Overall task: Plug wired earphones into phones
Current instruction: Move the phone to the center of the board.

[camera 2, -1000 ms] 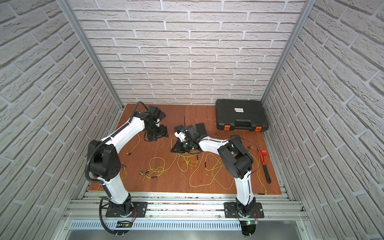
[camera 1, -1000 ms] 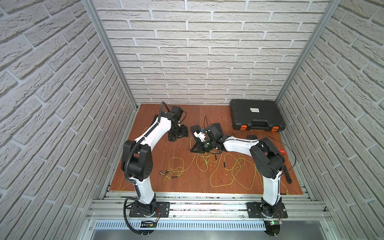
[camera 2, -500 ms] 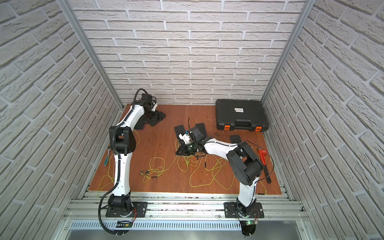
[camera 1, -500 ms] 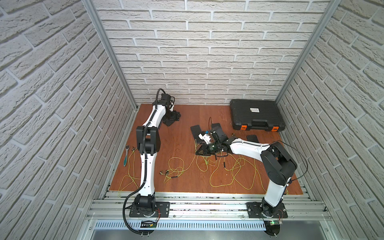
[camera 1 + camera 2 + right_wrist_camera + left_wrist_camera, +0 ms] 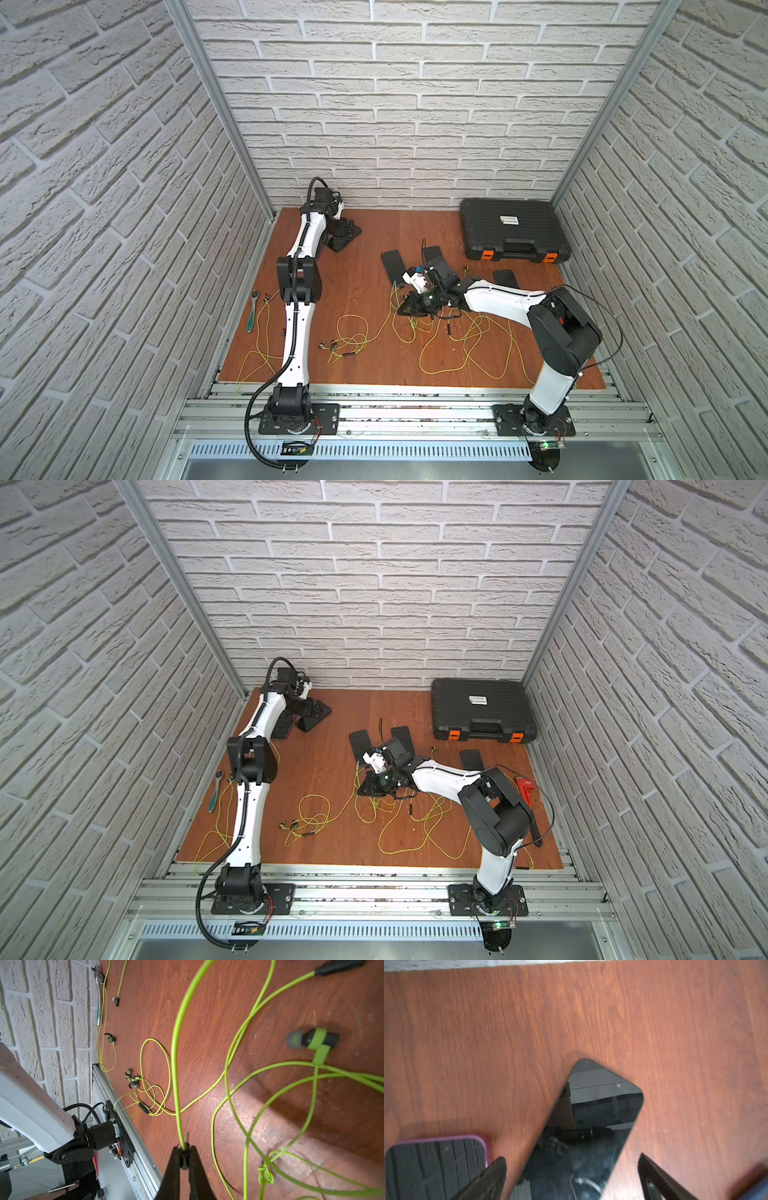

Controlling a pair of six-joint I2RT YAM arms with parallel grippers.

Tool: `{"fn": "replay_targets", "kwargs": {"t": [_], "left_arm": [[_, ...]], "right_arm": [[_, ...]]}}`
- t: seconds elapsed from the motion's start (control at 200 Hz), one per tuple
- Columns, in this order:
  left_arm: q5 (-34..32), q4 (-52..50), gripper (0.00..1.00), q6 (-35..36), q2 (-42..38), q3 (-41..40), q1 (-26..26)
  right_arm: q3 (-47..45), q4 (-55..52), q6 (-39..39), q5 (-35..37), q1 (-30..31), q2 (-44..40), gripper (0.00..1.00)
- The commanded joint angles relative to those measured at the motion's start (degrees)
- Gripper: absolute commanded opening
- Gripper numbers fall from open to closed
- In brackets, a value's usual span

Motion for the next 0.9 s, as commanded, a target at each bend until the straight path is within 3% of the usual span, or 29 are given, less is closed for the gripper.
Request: {"fn": "replay_targets", "kwargs": {"t": [0.0, 0.125, 0.235, 0.415, 0.595, 0.7, 0.895], "left_arm": [[0.3, -1.4, 0.98, -0.8, -0.1, -1.2, 0.5], [2.4, -4.1, 0.98, -3.2, 0.5, -0.9, 0.8], [5.1, -8.0, 0.9, -7.9, 2.7, 1.7, 1.6], [8.2, -9.5, 0.81, -10.4, 0.9, -3.1, 1.6], [-2.0, -9.7, 0.88, -8.3, -3.7, -11.0, -2.0], [-9.3, -11.1, 0.98, -5.6, -3.6, -10.8, -4.3], [-13.7, -14.9, 0.98, -3.3, -1.5, -7.6, -6.6]], "right_arm": [[-1.3, 2.0, 1.3, 0.7, 0.0, -2.4, 0.06], [-1.5, 1.2, 1.0, 1.3, 0.0, -2.6, 0.06], [-2.0, 1.1, 1.1, 1.8, 0.1, -3.5, 0.06], [-2.2, 0.8, 0.8, 2.5, 0.1, -4.0, 0.06], [-2.2, 1.6, 0.6, 2.1, 0.1, -3.1, 0.06], [-2.4, 1.5, 0.1, 2.0, 0.1, -3.1, 0.06], [-3.3, 1.3, -0.4, 2.5, 0.1, -3.5, 0.06]]}}
